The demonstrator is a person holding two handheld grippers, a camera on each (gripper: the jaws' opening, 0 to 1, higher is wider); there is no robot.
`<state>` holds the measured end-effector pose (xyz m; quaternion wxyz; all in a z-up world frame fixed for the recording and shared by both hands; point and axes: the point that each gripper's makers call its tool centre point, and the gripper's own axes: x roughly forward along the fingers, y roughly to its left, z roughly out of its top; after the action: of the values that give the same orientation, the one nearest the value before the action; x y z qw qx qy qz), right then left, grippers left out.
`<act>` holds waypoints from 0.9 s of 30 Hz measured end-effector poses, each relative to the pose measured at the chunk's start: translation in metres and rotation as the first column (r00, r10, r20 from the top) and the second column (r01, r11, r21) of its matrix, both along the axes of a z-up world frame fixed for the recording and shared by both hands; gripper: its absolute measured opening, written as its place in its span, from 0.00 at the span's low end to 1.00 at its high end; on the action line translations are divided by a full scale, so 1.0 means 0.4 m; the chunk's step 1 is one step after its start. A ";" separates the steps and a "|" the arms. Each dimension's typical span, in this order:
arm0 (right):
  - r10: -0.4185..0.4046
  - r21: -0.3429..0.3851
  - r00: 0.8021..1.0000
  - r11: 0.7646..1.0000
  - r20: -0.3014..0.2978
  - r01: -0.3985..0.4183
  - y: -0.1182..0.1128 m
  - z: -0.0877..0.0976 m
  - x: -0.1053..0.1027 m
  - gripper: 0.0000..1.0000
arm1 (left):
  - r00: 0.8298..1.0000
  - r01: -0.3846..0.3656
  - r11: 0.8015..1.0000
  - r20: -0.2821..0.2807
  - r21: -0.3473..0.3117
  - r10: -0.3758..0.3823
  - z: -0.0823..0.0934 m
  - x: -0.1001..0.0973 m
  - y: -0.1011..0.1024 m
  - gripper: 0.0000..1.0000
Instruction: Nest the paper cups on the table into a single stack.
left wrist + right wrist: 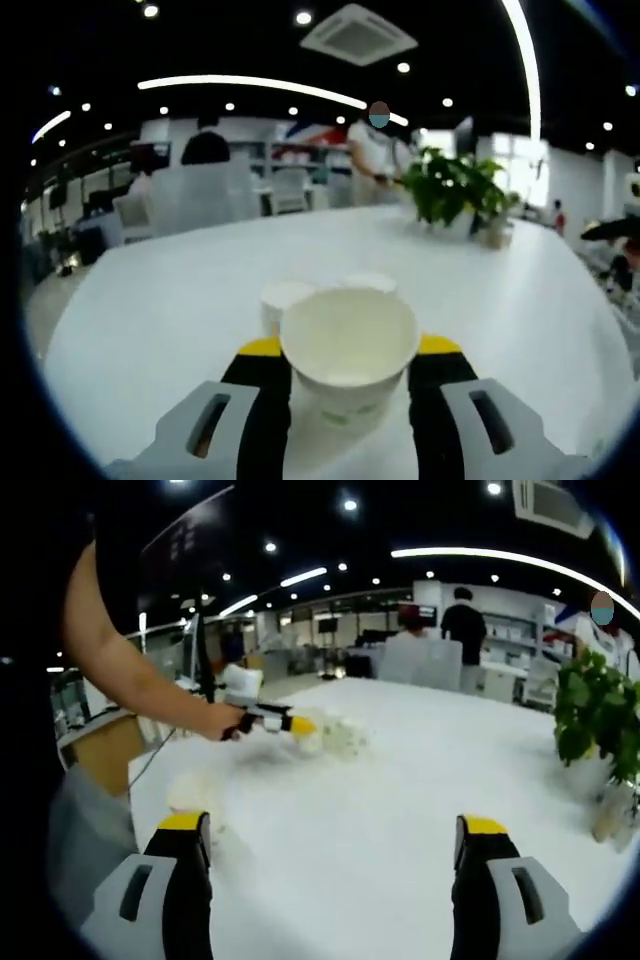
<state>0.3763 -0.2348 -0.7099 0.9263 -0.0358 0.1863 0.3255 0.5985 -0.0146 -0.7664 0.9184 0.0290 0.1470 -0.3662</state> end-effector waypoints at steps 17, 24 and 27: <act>-0.009 0.034 1.000 0.999 0.000 0.009 0.003 0.031 -0.008 1.00 | 1.000 0.025 0.999 0.010 -0.047 -0.025 0.129 -0.002 0.006 0.43; -0.002 0.031 1.000 1.000 0.002 0.002 0.007 0.036 -0.005 1.00 | 0.999 0.042 0.999 0.026 -0.033 -0.041 0.186 0.006 0.011 0.43; 0.002 0.024 1.000 1.000 -0.002 -0.002 0.002 0.031 -0.003 1.00 | 0.999 0.048 0.998 0.027 -0.045 -0.047 0.217 0.009 0.013 0.43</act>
<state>0.3752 -0.2339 -0.6974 0.9262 -0.0246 0.1831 0.3286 0.6022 -0.0092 -0.6798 0.9117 0.0163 0.1258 -0.3908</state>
